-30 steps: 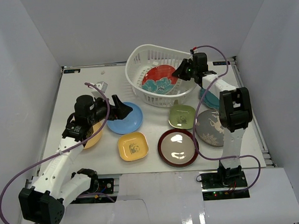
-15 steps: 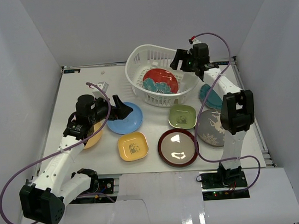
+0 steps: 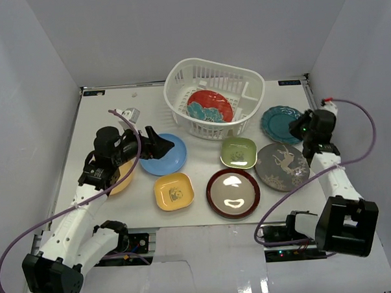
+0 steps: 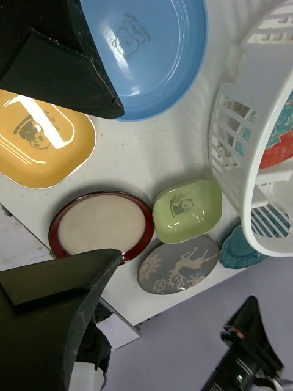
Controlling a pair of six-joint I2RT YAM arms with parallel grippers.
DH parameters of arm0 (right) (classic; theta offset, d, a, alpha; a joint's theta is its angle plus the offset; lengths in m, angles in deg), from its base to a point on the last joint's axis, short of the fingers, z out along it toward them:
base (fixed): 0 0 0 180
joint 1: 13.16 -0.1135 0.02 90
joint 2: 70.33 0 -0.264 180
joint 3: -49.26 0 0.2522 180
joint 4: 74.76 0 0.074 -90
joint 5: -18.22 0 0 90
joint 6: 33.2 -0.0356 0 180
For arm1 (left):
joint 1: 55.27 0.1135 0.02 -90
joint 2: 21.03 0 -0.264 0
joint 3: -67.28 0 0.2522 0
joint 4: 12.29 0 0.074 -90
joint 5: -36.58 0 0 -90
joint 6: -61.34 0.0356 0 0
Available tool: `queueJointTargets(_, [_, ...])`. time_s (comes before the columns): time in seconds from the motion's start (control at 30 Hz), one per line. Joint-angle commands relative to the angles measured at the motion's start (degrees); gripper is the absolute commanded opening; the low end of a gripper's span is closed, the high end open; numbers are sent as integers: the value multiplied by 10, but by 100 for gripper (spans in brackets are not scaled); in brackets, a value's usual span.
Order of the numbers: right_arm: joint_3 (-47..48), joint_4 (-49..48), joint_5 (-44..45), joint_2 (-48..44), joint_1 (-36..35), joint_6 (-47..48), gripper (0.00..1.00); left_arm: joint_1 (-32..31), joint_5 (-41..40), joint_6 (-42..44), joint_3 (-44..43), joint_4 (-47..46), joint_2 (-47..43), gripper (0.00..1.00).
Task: Place the plates into the plastic bin on the countertop
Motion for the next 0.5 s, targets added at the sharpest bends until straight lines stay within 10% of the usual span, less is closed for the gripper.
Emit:
queueJointTargets(0.0, [-98, -66, -35, -36, 102, -83, 20, -13, 26, -2, 2, -13, -19, 98])
queueJointTargets(0.13, [-126, -81, -47, -20, 167, -87, 57, -20, 34, -3, 2, -15, -22, 98])
queueJointTargets(0.47, [-220, -41, 21, -119, 221, -86, 73, -36, 63, -5, -1, -17, -20, 98])
